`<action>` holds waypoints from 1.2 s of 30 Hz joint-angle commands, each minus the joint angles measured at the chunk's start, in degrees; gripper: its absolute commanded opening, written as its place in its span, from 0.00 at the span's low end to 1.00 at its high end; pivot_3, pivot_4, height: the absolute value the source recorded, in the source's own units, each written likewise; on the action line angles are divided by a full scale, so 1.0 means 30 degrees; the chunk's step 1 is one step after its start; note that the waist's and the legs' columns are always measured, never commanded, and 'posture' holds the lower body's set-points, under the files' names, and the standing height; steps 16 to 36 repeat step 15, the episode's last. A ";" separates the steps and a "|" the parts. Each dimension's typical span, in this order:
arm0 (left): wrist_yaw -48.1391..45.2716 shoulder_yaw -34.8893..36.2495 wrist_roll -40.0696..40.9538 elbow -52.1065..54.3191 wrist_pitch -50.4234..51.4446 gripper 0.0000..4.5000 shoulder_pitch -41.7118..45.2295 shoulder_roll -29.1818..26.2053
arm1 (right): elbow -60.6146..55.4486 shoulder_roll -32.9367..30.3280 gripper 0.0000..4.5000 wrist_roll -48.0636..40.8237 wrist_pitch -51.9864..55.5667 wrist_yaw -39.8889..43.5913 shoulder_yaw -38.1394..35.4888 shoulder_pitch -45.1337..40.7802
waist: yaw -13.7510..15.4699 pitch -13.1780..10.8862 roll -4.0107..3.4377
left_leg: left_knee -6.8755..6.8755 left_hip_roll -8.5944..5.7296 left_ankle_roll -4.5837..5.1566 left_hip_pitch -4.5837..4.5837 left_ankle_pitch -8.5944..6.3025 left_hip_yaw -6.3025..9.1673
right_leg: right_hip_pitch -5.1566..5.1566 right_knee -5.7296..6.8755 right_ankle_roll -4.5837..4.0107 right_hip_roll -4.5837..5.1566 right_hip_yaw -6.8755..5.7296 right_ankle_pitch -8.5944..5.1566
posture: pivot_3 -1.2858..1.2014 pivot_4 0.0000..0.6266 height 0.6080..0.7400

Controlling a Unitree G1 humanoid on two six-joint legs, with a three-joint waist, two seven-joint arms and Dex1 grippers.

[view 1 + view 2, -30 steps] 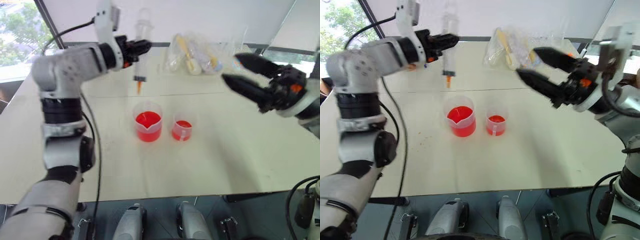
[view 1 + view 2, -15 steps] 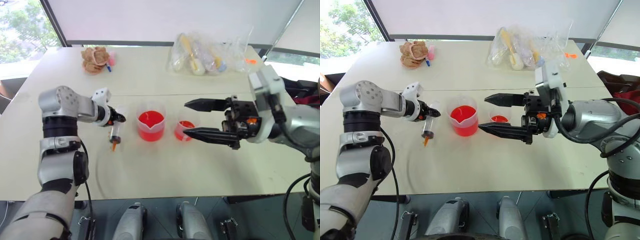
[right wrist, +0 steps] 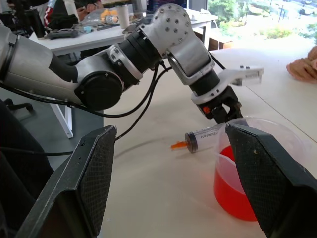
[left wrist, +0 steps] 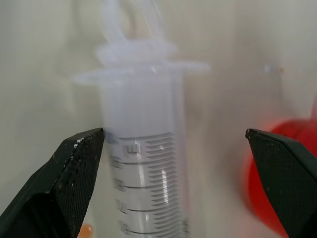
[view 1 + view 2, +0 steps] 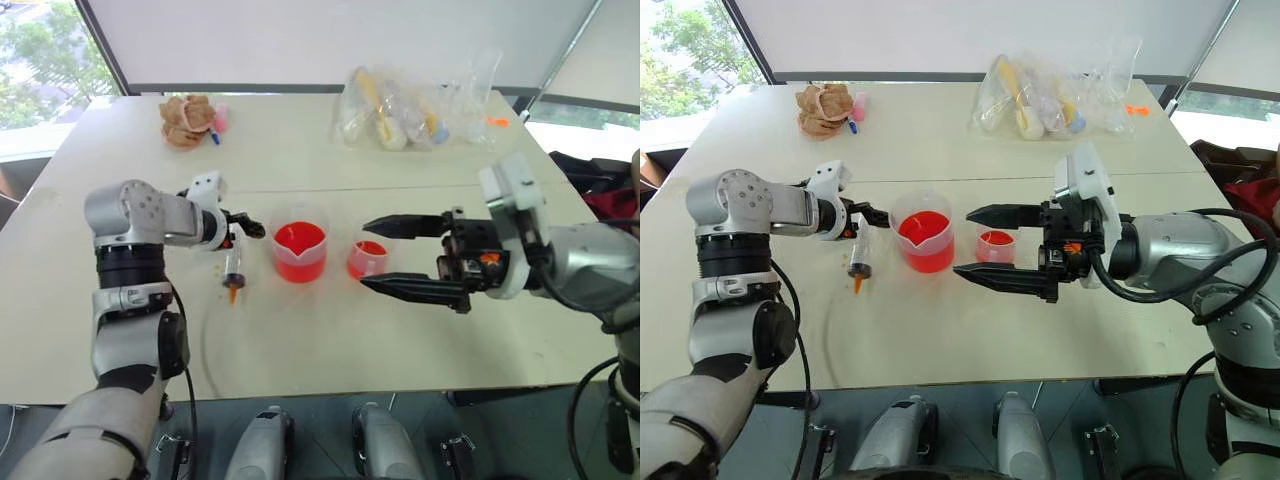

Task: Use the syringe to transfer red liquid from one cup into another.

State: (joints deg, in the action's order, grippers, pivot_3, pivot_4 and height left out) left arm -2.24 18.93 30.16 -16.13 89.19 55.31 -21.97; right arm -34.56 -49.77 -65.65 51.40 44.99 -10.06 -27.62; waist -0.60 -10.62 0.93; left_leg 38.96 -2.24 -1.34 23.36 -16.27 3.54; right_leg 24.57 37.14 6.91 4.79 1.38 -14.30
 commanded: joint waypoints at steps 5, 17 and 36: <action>-0.4984 0.0696 -0.1024 0.8648 -1.1957 1.00 -0.4828 -0.2647 | 0.2726 -0.0010 0.82 -0.0519 -0.0758 -0.0839 -0.4202 0.1907 | -0.0037 0.0004 -0.0008 | -0.0030 -0.0004 -0.0082 -0.0004 0.0041 -0.0037 | 0.0000 -0.0044 -0.0004 0.0075 0.0026 0.0002 | 0.52 0.24 1.00; -0.9566 0.1393 -0.0777 1.2108 -1.8401 1.00 -1.4478 -0.3852 | 0.3526 0.1026 0.82 -0.0371 -0.1107 -0.1903 -0.6681 0.6111 | 0.0473 0.0017 -0.0028 | -0.0062 -0.0003 0.0065 0.0002 -0.0040 -0.0050 | -0.0032 -0.0139 -0.0018 0.0106 0.0032 0.0002 | 0.52 0.24 1.00; -0.9566 0.1393 -0.0777 1.2108 -1.8401 1.00 -1.4478 -0.3852 | 0.3526 0.1026 0.82 -0.0371 -0.1107 -0.1903 -0.6681 0.6111 | 0.0473 0.0017 -0.0028 | -0.0062 -0.0003 0.0065 0.0002 -0.0040 -0.0050 | -0.0032 -0.0139 -0.0018 0.0106 0.0032 0.0002 | 0.52 0.24 1.00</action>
